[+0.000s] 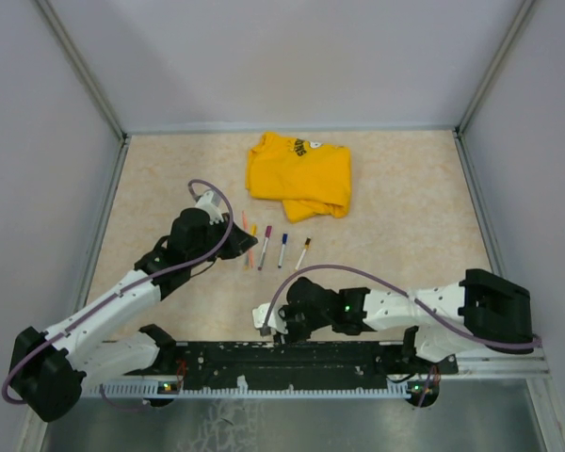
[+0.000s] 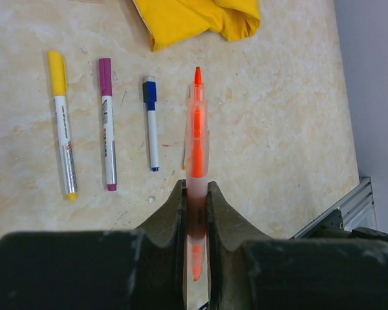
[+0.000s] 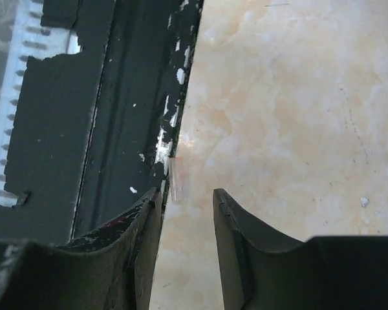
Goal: Insert the pens into the pen caps
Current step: Move the pen cap to the center of the board.
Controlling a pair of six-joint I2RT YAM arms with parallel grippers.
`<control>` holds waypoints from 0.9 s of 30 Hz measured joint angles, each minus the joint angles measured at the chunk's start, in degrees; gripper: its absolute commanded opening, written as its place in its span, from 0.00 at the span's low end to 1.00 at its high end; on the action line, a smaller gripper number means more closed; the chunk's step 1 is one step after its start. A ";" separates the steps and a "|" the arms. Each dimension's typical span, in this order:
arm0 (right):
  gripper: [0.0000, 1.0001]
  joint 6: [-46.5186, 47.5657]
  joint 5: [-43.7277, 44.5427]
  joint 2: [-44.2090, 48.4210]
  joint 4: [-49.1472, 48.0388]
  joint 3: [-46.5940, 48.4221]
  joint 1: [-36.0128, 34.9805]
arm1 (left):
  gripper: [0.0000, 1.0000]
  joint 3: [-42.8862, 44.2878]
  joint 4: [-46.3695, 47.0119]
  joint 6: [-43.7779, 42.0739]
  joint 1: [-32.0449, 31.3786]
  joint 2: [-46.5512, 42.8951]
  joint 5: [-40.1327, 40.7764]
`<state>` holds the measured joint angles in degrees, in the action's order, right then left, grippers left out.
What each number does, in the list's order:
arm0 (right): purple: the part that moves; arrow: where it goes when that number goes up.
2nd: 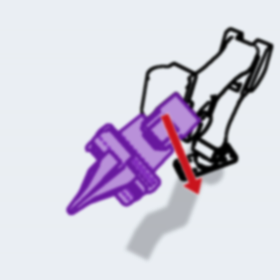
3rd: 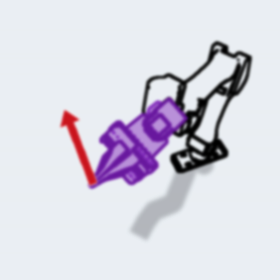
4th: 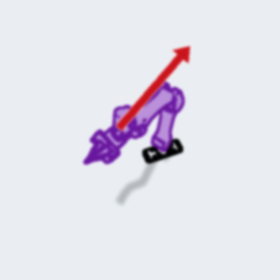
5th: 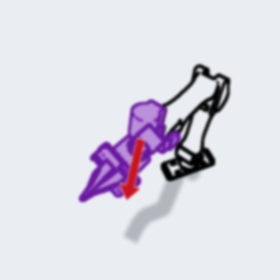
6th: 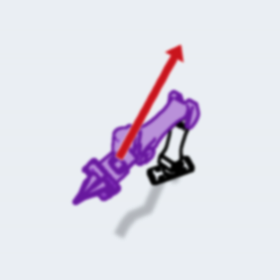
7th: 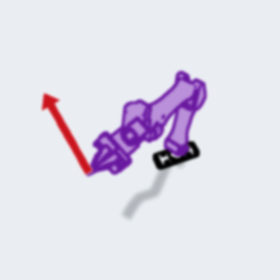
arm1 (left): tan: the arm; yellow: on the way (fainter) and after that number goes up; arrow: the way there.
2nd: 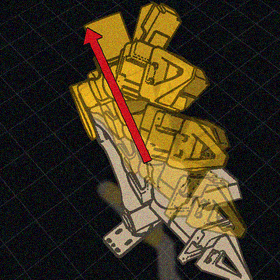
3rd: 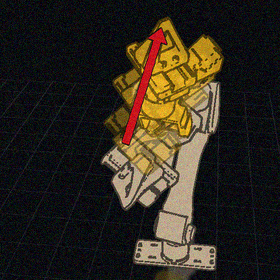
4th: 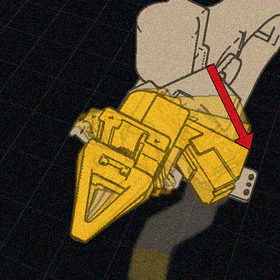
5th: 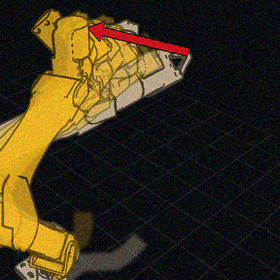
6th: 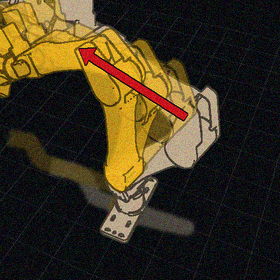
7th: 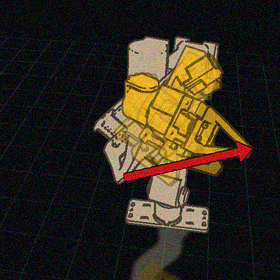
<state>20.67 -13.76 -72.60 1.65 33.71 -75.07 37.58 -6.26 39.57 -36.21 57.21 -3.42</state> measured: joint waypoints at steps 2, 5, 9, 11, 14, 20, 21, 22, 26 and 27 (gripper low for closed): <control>0.38 2.29 -0.90 -1.88 -0.70 0.00 -0.42 | 0.00 0.00 -0.09 0.00 0.00 0.00 0.04; 0.38 4.42 -1.79 -4.81 -0.76 0.04 -0.90 | 0.00 0.00 -0.20 0.00 0.00 0.00 0.09; 0.37 5.75 -2.93 -8.48 -0.74 0.17 -1.14 | 0.00 0.00 -0.20 0.00 0.00 0.00 0.17; 0.37 6.16 -3.10 -9.86 -0.57 0.52 -1.31 | 0.00 0.00 -0.22 0.00 0.00 -0.07 0.28; 0.37 6.43 -3.17 -11.34 -0.31 1.64 -1.40 | 0.00 0.00 -0.24 0.00 0.00 -0.33 0.39; 0.35 6.82 -2.95 -12.55 -0.52 3.04 -1.44 | 0.00 0.00 -0.26 0.00 0.00 -0.76 0.42; 0.35 6.82 -2.86 -12.74 -0.52 3.13 -1.44 | 0.00 0.00 -0.26 0.00 0.00 -0.76 0.42; 0.34 6.80 -2.82 -12.92 -0.52 3.15 -1.44 | 0.00 0.00 -0.26 0.00 0.00 -0.76 0.42; 0.28 6.78 -2.84 -13.64 -0.28 3.74 -1.55 | 0.00 0.00 -0.28 0.00 0.00 -0.76 0.44; 0.25 6.71 -2.86 -13.94 -0.09 4.00 -1.62 | 0.00 0.00 -0.28 0.00 0.00 -0.76 0.44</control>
<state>27.38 -16.62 -86.54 1.56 37.71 -76.69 37.58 -6.55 39.57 -36.21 56.45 -2.98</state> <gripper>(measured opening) 0.309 0.154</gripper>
